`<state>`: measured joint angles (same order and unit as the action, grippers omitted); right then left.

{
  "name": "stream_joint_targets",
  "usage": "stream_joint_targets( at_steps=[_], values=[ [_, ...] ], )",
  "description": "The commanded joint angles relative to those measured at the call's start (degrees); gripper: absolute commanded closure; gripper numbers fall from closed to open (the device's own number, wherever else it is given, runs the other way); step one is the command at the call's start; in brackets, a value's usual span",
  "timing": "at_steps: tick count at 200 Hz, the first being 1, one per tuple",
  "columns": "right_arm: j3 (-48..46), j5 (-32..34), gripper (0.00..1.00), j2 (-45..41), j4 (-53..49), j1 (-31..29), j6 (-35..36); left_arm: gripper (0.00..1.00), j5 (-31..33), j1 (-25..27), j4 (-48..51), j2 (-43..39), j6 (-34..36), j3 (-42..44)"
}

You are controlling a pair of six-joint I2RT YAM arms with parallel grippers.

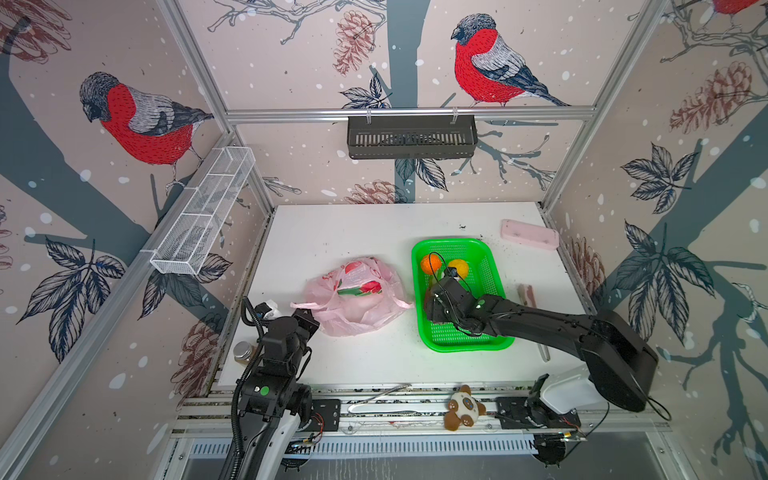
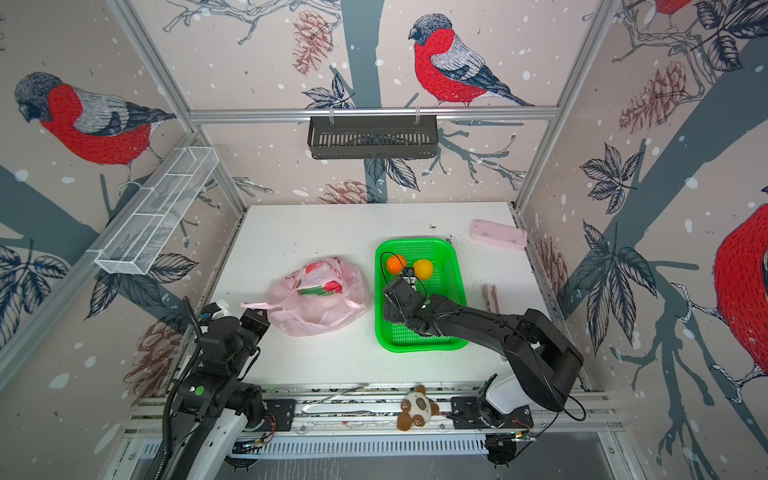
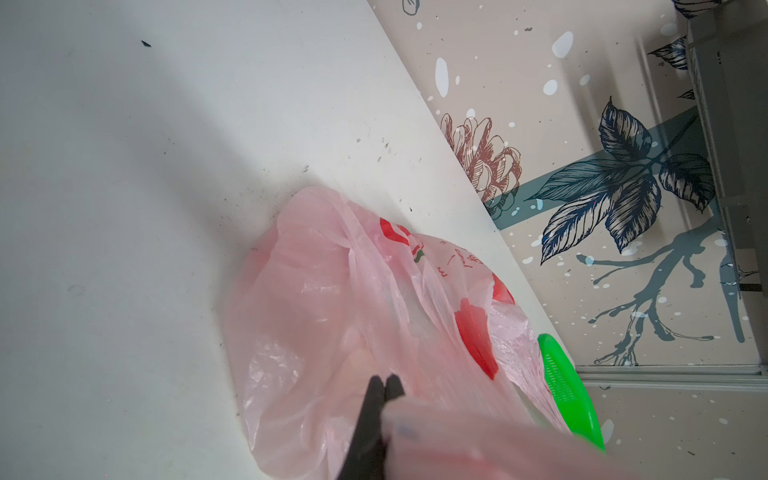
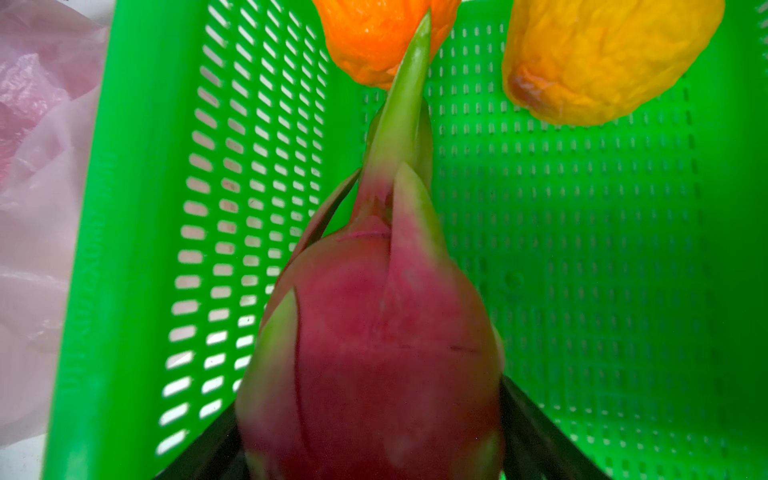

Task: Untie the knot of the plastic bag and take out the fruit
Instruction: 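Set the dragon fruit down in the basket and open the right gripper, then move the right gripper from the basket back to the bag opening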

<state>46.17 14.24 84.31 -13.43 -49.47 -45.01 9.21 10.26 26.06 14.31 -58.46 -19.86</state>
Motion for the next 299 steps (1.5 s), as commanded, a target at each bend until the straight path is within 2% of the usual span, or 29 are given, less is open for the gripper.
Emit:
stream_joint_targets(
  at_steps=[1,71,137,171,205,234,260,281,299],
  values=[
    [0.91,0.95,0.13,-0.20,0.27,-0.05,-0.33,1.00,0.74,-0.09,-0.64,-0.17,-0.08,-0.01],
    [2.07,3.61,0.00,-3.06,-2.15,-0.52,-1.34,1.00,0.69,-0.11,0.51,-1.04,0.09,0.08],
    [7.91,12.27,0.03,-10.21,-8.51,-4.66,-2.07,1.00,0.41,-0.07,2.92,-2.46,-0.08,-0.09],
    [12.86,13.15,0.07,-11.60,-3.94,-9.88,2.44,1.00,0.24,-0.07,2.87,-2.73,-0.30,0.39],
    [24.84,12.96,0.13,-5.27,-0.95,-18.22,10.27,1.00,0.45,-0.14,2.83,-2.62,-0.09,0.35],
    [32.86,3.58,0.17,3.28,4.46,-21.42,15.30,1.00,0.91,-0.07,3.53,-2.79,0.01,0.43],
    [35.87,-1.91,0.28,12.03,6.23,-21.24,14.59,1.00,1.55,-0.07,5.06,-3.14,-0.27,0.35],
    [37.91,-6.35,0.43,19.19,3.74,-20.10,12.92,1.00,1.40,-0.07,5.39,-3.76,-1.16,0.59],
    [36.86,-9.15,0.51,23.32,4.49,-19.31,12.54,1.00,1.81,-0.07,5.99,-3.77,-2.05,0.70]
  ],
)
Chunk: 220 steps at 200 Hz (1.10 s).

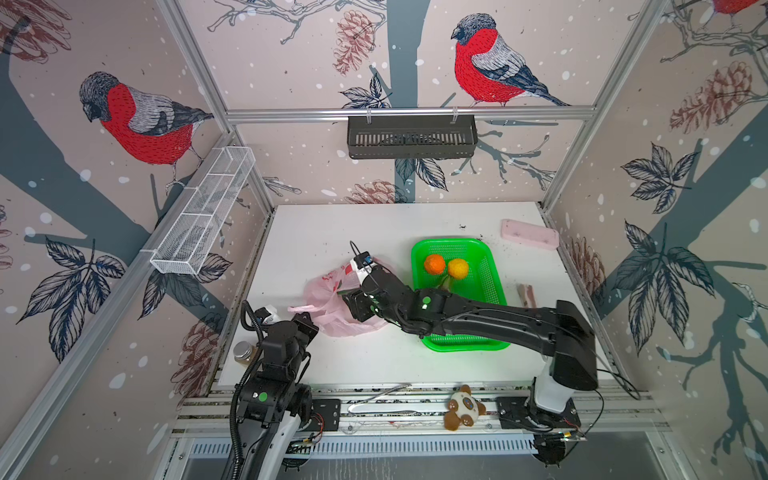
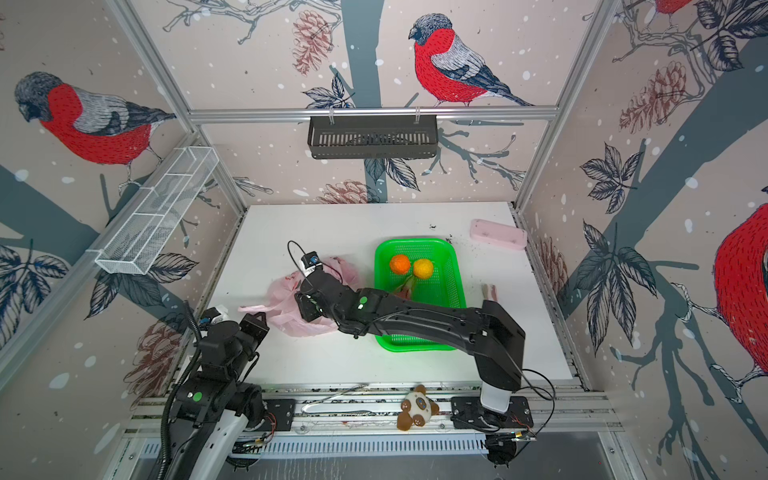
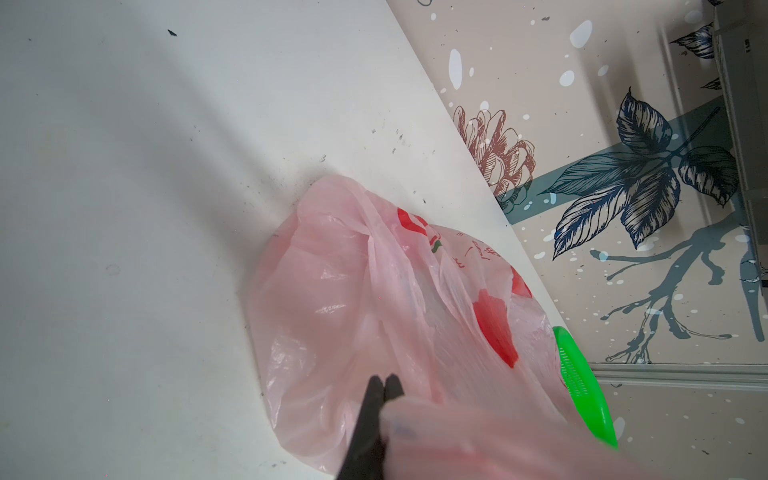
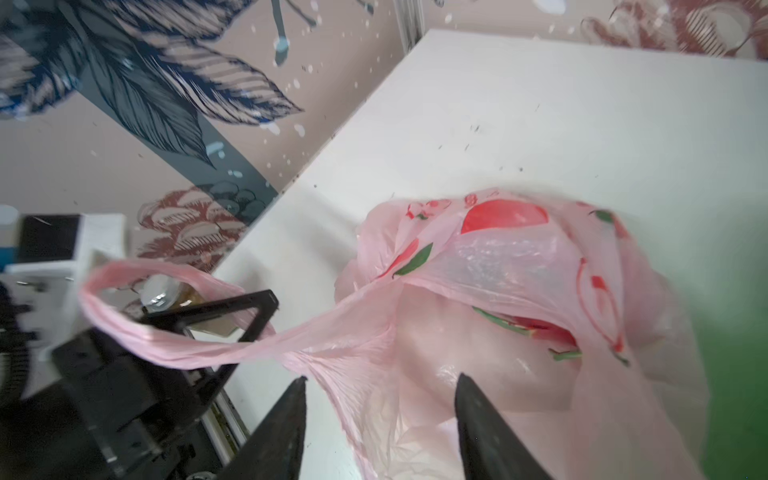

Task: Untie the knot of the plastic bag and take out the fruit
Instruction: 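Move the right gripper from the basket back to the bag opening, then push the right gripper down into the pink bag while the left holds the handle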

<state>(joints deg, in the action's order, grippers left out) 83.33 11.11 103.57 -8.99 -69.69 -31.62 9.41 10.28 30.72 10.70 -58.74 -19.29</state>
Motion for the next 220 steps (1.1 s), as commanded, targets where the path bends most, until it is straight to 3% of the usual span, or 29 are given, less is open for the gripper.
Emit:
stream_joint_targets(
  at_steps=[1,84,143,220],
  values=[
    [-0.37,-6.11,0.51,4.25,0.13,0.93,-0.88,1.00,1.59,-0.09,1.35,-0.16,-1.79,0.08],
    [-2.81,-15.44,0.56,14.69,2.50,2.19,-1.49,1.00,5.94,-0.09,2.56,0.49,-3.35,-0.27],
    [-8.94,-8.74,0.54,11.30,3.81,4.77,-6.54,1.00,8.95,-0.07,4.43,-0.16,-4.01,-1.28],
    [-5.59,1.14,0.50,9.02,-0.15,8.74,-8.45,1.00,3.68,-0.08,3.12,-1.30,-4.15,-0.76]
  ],
)
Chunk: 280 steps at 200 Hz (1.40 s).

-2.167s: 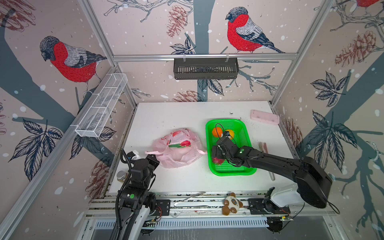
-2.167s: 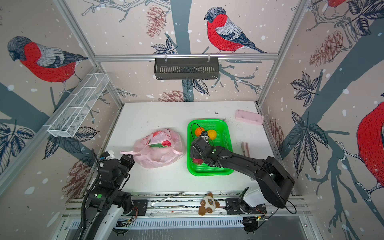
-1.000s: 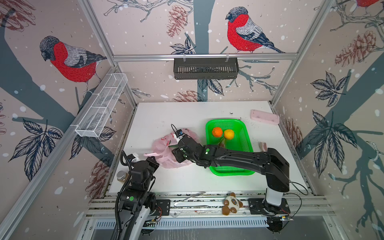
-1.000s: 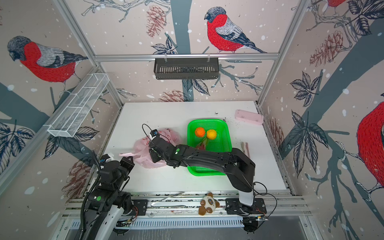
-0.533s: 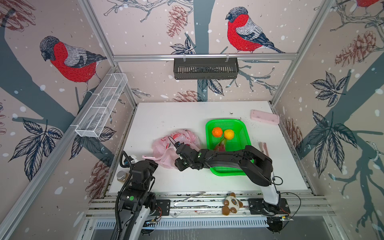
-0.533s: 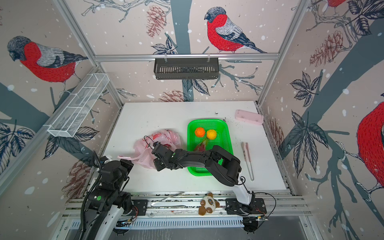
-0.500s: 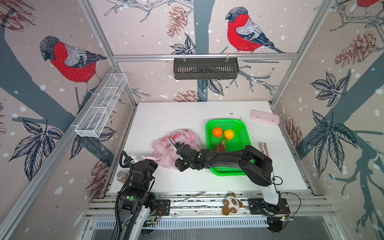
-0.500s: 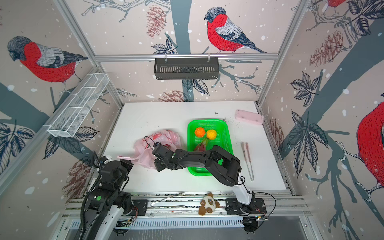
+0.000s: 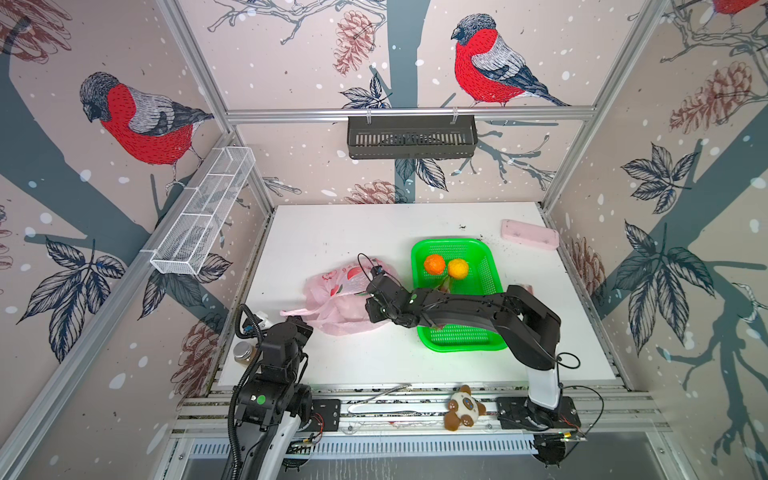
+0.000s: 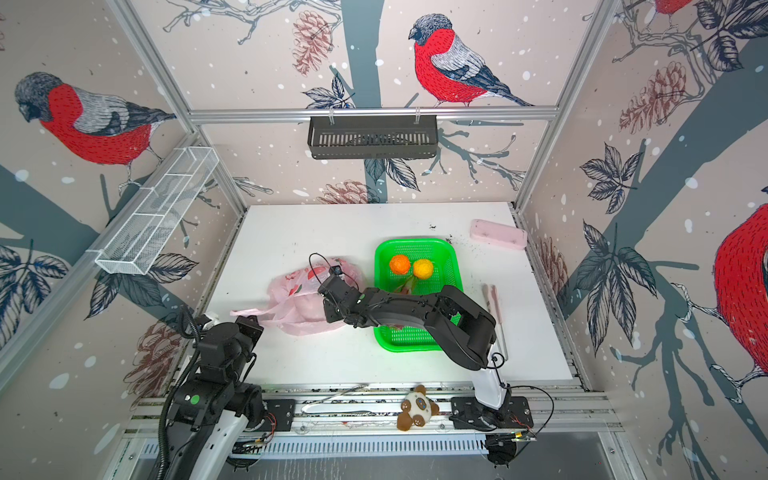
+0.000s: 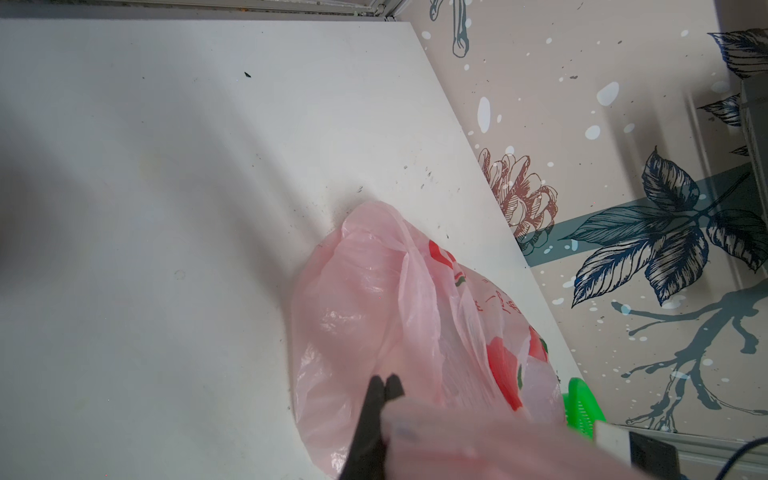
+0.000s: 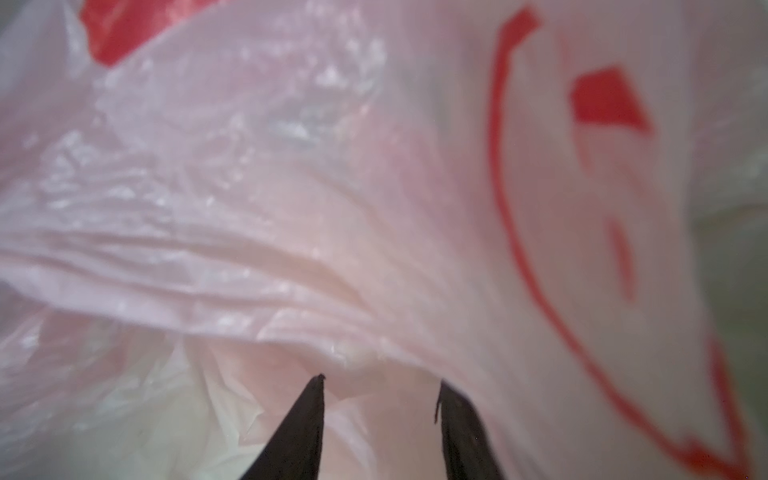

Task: Untie the knot of the plastic bag and take out the fruit
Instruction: 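Push the right gripper down into the pink bag while the left holds the handle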

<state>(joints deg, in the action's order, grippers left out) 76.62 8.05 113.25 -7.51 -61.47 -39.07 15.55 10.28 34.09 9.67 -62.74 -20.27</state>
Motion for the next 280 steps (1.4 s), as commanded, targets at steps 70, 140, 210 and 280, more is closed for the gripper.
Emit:
stream_joint_targets(
  at_steps=[70,140,210,280],
  values=[
    [7.93,7.22,0.47,2.30,-1.91,2.04,-5.47,1.00,-7.79,-0.09,-2.60,1.03,1.96,-0.42],
    [14.07,10.63,0.45,6.16,-2.78,8.02,-0.51,1.00,-12.91,-0.09,-6.74,3.45,3.24,2.00],
    [17.74,7.51,0.39,5.99,-5.54,5.06,-4.52,1.00,-13.79,-0.09,-6.96,3.19,3.76,2.70],
    [4.05,2.65,0.39,1.43,11.40,0.79,-23.96,1.00,-14.79,-0.05,-8.05,3.58,4.80,5.42]
  ],
)
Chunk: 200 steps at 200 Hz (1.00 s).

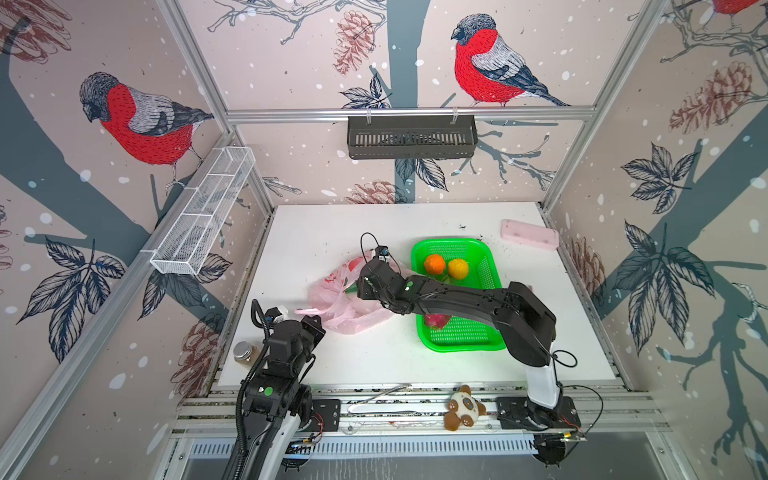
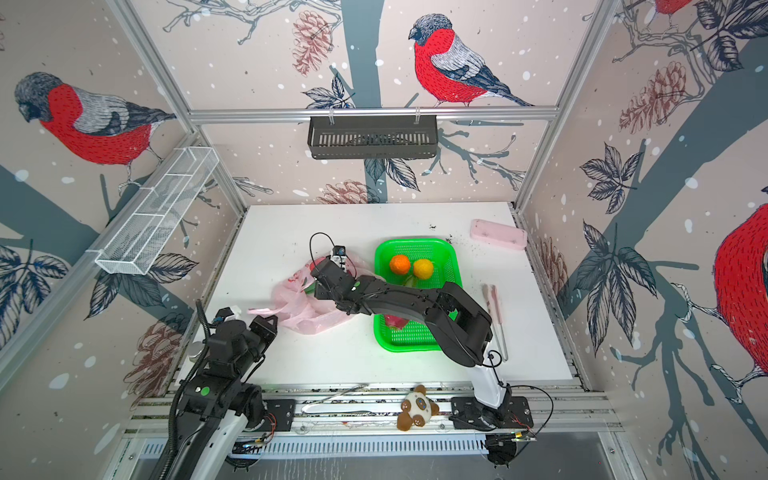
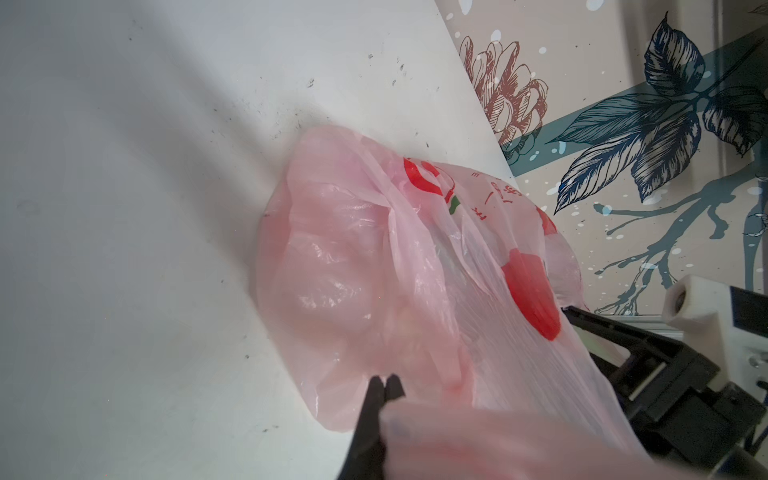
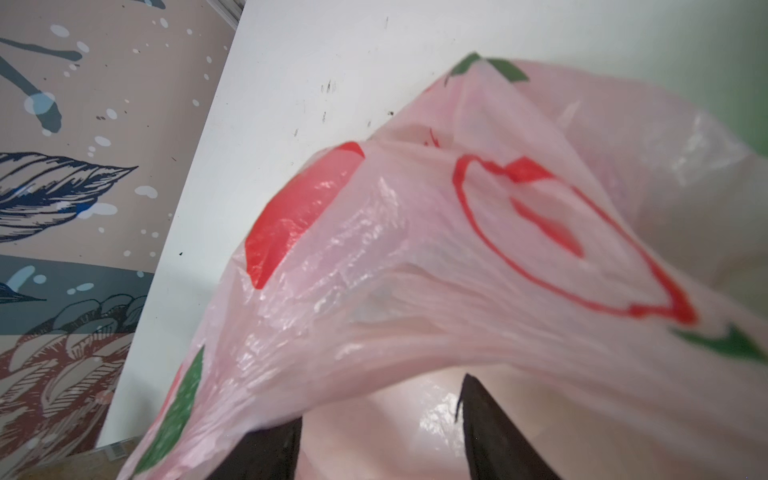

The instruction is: Untie the knot of the plastic bag and take out the fruit

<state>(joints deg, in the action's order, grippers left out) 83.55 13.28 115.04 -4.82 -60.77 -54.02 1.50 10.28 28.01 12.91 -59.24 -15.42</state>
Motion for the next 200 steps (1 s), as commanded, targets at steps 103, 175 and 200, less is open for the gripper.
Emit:
stream_joint_targets(
  at_steps=[103,175,200],
  values=[
    [-1.25,-10.02,0.40,7.92,21.75,1.87,-19.17,1.00,-2.44,0.09,-3.20,1.08,2.54,0.75],
    [-1.99,-11.15,0.45,11.24,29.88,2.73,-23.90,1.00,-3.41,0.96,-4.04,2.63,3.39,0.68],
    [-1.83,-10.65,0.47,11.95,31.59,3.11,-24.78,1.00,-3.59,1.55,-4.23,3.39,3.72,0.65]
  ],
)
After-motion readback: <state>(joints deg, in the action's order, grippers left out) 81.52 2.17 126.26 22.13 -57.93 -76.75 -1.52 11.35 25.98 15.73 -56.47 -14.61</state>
